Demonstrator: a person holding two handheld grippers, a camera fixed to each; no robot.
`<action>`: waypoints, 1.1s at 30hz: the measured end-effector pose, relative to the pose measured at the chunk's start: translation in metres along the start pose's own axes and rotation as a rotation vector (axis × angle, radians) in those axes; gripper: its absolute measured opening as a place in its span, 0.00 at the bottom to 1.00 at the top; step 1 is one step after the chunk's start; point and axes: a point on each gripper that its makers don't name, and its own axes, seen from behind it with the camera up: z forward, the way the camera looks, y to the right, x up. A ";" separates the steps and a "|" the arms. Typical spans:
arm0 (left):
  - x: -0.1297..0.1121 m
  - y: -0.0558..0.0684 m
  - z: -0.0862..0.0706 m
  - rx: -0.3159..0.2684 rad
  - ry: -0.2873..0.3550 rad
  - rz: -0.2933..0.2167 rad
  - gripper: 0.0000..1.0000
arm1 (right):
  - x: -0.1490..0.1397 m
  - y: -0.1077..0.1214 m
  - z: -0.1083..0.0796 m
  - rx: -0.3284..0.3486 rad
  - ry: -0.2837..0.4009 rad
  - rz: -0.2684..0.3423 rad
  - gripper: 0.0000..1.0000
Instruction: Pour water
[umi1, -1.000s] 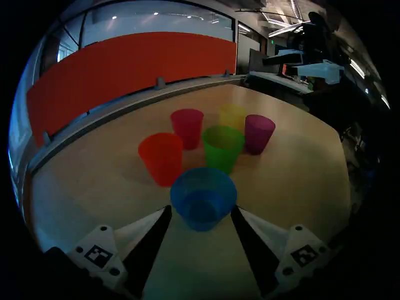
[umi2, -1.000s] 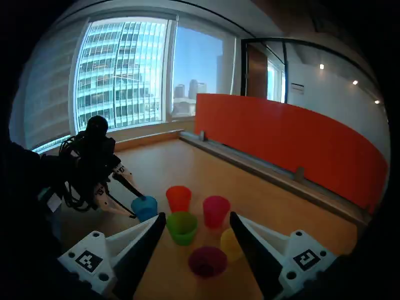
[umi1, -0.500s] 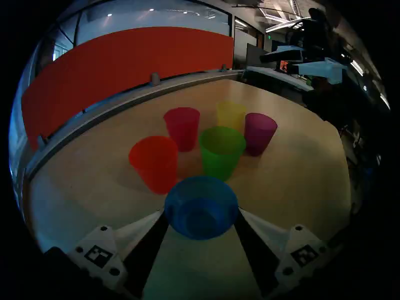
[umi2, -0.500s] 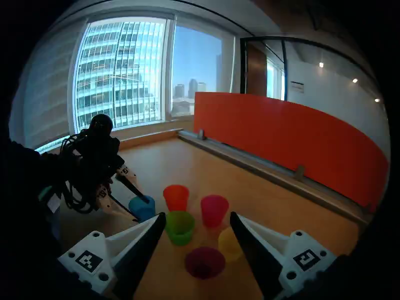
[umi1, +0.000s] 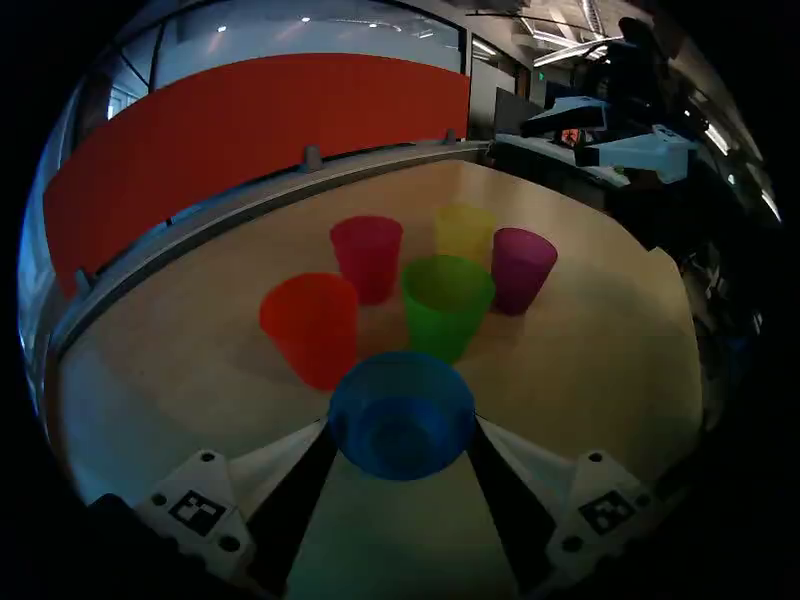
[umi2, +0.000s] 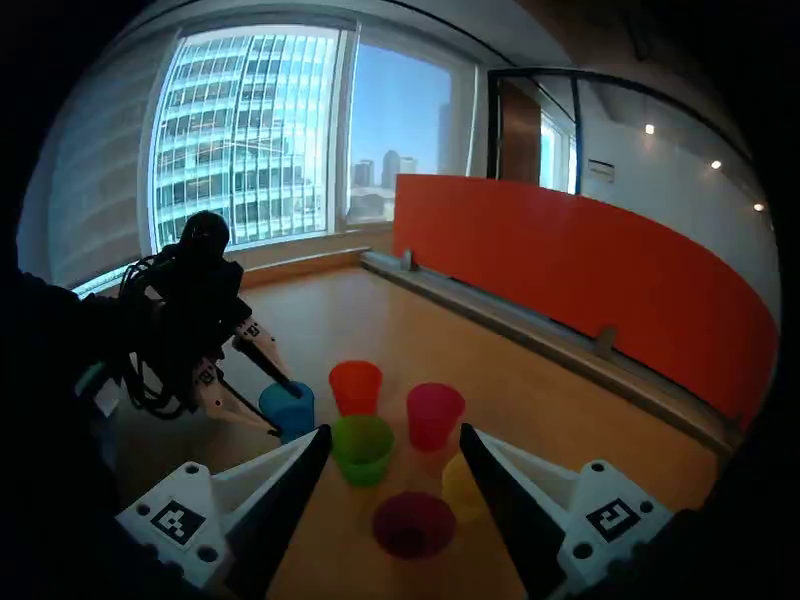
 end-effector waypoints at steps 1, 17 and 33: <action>0.000 0.000 0.000 -0.001 0.001 -0.002 0.86 | -0.001 0.000 0.002 0.001 -0.002 0.000 1.00; 0.014 -0.011 -0.022 0.022 0.060 -0.011 0.86 | -0.018 -0.011 0.035 0.034 -0.080 -0.014 1.00; 0.038 -0.022 -0.050 0.061 0.166 -0.022 0.86 | -0.043 -0.031 0.069 0.088 -0.200 -0.032 1.00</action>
